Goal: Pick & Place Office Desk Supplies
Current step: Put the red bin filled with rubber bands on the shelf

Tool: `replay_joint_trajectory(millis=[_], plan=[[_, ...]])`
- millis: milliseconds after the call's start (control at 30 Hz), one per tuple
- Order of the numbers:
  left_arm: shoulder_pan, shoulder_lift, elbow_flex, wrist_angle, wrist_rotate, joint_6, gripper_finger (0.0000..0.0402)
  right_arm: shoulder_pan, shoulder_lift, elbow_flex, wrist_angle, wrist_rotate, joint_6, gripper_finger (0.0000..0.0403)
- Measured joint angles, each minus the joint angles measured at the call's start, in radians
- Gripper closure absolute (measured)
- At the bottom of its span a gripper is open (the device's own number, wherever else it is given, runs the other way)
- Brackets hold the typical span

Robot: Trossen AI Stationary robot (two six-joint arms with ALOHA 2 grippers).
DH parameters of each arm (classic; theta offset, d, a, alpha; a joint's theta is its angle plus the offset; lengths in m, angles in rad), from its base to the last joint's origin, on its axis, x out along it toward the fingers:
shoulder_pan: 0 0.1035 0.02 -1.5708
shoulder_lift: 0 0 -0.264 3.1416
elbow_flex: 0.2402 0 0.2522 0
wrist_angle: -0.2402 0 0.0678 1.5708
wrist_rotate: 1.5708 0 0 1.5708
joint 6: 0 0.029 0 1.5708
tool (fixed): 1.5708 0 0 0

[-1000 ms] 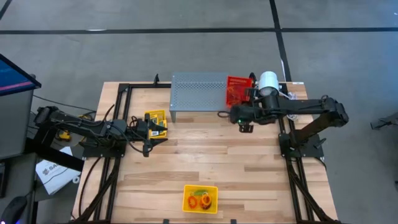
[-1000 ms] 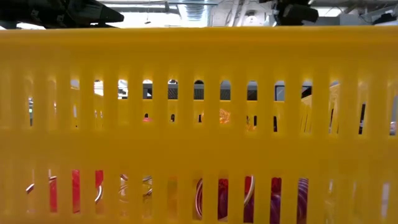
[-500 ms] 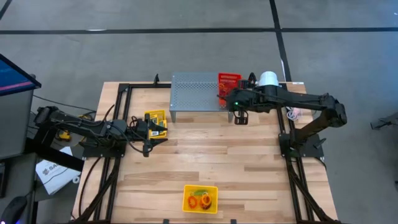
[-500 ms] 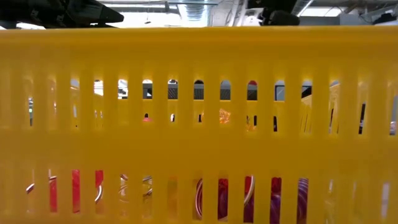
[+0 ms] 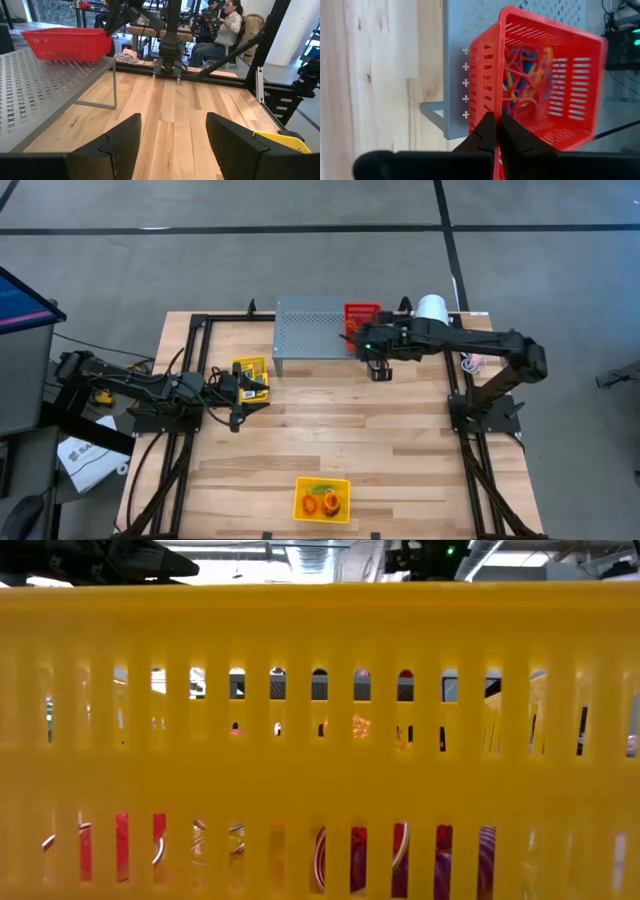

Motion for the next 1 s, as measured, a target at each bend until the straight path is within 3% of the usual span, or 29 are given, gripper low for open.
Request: replay_joint_trajectory(millis=[700,1000], plan=[[0.0,0.0,0.0,-0.016,0.0,-0.001,0.0183,-0.017,0.006,0.0,0.008,-0.049,0.019,0.0396],[0.0,0.0,0.0,-0.016,0.0,-0.001,0.0183,-0.022,0.006,0.001,0.008,-0.05,0.037,0.036]])
